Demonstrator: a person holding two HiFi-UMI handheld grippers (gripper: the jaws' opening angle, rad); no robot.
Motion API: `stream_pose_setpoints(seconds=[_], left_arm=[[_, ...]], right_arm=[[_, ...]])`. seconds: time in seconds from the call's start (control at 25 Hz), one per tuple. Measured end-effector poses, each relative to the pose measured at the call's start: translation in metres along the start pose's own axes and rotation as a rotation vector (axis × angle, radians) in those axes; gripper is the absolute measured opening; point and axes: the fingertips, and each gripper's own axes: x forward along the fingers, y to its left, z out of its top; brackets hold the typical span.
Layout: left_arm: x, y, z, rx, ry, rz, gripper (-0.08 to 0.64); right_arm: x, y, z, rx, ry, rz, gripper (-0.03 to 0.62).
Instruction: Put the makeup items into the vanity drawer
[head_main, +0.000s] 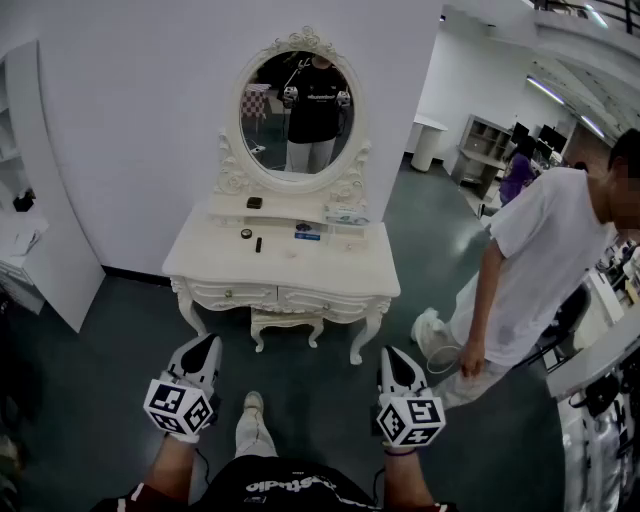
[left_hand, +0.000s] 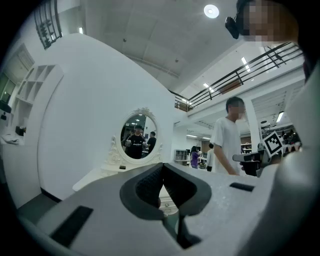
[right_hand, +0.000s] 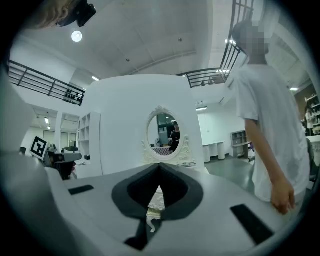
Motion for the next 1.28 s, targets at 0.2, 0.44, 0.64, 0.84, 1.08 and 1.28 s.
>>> stream_pose_setpoints(seconds=[0.2,0.44,0.64,0.84,1.08,1.28], left_arm=[[0.003,-0.003,0.002,0.002,-0.011,-0.004,0.005],[0.001,0.001,-0.002,0.005,-0.007,0.010,0.005],[-0.002,0.005,0.001,0.005,-0.009,0.022,0.005],[-0.003,0.006,-0.003,0.007,-0.002,0.035,0.005],[-0.004,0.001,-0.010,-0.010,0.009,0.043,0.005],[0.000,-0.004,-0.007,0.002,0.021,0.038,0.005]], right_arm=[[0.002,0.002,0.001,0.009,-0.008,0.017,0.003],[0.004,0.005,0.000,0.005,-0.004,0.024,0.003],[0.005,0.007,0.008,0.010,-0.023,0.039,0.003],[0.000,0.009,0.010,0.009,-0.044,0.067,0.003],[-0.005,0.012,0.001,-0.052,-0.001,0.106,0.003],[-0.003,0.005,0.001,-0.024,0.011,0.123,0.003]])
